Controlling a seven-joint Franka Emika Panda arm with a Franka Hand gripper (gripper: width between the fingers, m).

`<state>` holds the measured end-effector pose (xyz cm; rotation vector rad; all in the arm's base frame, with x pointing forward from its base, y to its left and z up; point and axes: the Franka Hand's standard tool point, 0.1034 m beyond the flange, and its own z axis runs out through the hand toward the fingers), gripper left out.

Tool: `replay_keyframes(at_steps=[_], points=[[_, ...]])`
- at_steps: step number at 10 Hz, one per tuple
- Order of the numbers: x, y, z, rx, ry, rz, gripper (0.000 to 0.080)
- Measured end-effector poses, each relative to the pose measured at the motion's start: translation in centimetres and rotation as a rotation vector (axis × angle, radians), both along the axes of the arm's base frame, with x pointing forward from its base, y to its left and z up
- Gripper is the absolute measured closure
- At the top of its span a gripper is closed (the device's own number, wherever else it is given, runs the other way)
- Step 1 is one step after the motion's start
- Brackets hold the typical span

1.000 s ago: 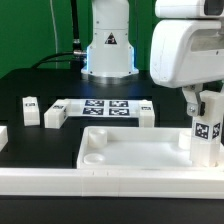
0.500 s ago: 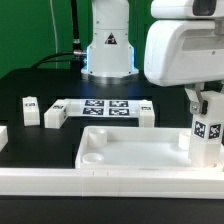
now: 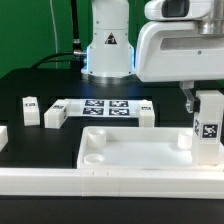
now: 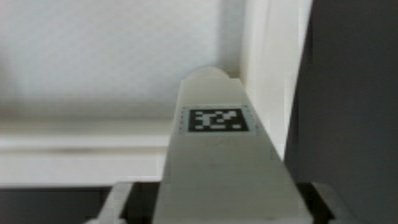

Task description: Assemble desk

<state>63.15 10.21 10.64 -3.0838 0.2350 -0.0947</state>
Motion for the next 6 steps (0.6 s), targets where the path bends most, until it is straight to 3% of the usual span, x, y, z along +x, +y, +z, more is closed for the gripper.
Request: replay_keyframes(at_steps=[6], points=[[-0.07, 0.06, -0.09, 0.050, 0.032, -0.596, 0.0509]])
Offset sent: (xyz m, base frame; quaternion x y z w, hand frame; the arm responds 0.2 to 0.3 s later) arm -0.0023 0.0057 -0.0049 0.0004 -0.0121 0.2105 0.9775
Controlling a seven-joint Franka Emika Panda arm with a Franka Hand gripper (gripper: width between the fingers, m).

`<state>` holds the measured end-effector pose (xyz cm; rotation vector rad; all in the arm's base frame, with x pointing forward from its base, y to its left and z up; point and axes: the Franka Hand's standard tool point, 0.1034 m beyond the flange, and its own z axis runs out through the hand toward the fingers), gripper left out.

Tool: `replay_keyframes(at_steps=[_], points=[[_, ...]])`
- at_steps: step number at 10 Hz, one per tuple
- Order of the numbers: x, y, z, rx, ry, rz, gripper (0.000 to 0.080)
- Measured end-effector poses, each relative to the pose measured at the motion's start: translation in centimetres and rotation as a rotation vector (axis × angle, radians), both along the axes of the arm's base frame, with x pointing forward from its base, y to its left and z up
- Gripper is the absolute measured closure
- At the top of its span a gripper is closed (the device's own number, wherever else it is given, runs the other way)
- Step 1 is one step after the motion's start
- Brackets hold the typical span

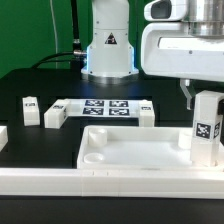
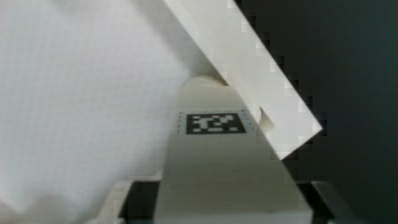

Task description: Assemble desk

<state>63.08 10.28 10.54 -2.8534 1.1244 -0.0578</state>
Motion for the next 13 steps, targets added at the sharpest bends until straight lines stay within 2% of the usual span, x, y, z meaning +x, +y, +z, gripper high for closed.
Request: replay_keyframes(at_steps=[3, 5, 7, 8, 11, 13], points=[[0.02, -0.09, 0.02, 0.023, 0.012, -0.170, 0.0509], [0.00, 0.00, 0.01, 0.022, 0.011, -0.132, 0.0508], [-0.07, 0.28, 0.00, 0.015, 0.005, -0.013, 0.0197], [-0.06, 0.28, 0.01, 0.010, -0.001, 0.070, 0.0164], [-0.03, 0.29, 0.03, -0.020, -0.025, 0.444, 0.0152], [-0.04, 0.24, -0.01, -0.032, -0.033, 0.600, 0.0151]])
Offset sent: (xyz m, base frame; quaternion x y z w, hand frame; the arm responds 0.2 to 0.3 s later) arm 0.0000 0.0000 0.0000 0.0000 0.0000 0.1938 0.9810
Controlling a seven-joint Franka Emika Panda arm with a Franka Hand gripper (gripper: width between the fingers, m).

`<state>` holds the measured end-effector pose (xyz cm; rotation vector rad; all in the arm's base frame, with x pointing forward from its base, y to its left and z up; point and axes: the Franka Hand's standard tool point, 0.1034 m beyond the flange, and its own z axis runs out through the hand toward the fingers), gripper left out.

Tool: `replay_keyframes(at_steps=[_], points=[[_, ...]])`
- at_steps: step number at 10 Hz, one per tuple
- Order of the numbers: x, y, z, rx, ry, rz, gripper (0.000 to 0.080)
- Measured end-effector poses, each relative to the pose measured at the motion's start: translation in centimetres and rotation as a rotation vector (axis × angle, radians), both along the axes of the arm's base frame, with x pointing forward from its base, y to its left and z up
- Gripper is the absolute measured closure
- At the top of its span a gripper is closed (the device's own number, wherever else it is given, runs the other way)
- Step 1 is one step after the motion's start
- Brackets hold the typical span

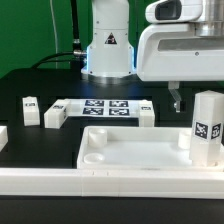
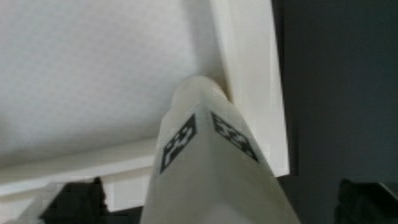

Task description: Assemble desk

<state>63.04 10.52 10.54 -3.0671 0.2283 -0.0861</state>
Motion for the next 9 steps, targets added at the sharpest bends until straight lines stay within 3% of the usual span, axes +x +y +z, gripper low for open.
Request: replay_keyframes(at_steps=[4, 7, 9], points=[[0.01, -0.13, 0.00, -0.038, -0.021, 0.369, 0.0151], [0.00, -0.09, -0.01, -0.052, -0.027, 0.503, 0.0151], [0.00, -0.10, -0.01, -0.052, -0.027, 0.497, 0.0402]])
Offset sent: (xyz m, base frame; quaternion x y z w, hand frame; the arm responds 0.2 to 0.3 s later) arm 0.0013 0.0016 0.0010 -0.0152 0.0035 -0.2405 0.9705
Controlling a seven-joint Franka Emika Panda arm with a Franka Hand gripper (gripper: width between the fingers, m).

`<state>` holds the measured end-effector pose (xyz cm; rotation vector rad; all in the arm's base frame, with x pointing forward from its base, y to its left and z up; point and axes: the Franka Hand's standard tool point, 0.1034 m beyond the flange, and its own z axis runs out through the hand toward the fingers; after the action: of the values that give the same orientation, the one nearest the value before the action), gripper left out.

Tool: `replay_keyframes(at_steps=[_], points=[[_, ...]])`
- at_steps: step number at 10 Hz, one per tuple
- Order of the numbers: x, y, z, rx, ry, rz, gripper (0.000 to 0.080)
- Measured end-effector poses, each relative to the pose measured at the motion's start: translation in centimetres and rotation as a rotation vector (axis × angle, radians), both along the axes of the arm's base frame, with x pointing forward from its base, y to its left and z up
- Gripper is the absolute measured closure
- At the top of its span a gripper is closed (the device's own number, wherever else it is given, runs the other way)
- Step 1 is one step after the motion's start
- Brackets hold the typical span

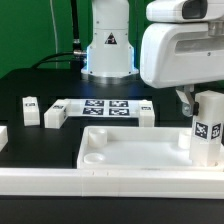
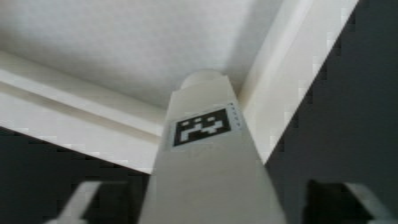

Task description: Assemble desk

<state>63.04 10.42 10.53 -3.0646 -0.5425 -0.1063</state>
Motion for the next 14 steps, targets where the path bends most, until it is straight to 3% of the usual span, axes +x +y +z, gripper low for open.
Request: replay_keyframes(at_steps=[1, 2, 6, 14], points=[[0.0, 0.0, 0.0, 0.000, 0.000, 0.000, 0.0402], [0.0, 0.0, 0.0, 0.000, 0.000, 0.000, 0.0511], [0.0, 0.0, 0.0, 0.005, 0.003, -0.066, 0.0511], [0.2, -1.2, -0.1, 0.055, 0.020, -0.815, 0.0508]])
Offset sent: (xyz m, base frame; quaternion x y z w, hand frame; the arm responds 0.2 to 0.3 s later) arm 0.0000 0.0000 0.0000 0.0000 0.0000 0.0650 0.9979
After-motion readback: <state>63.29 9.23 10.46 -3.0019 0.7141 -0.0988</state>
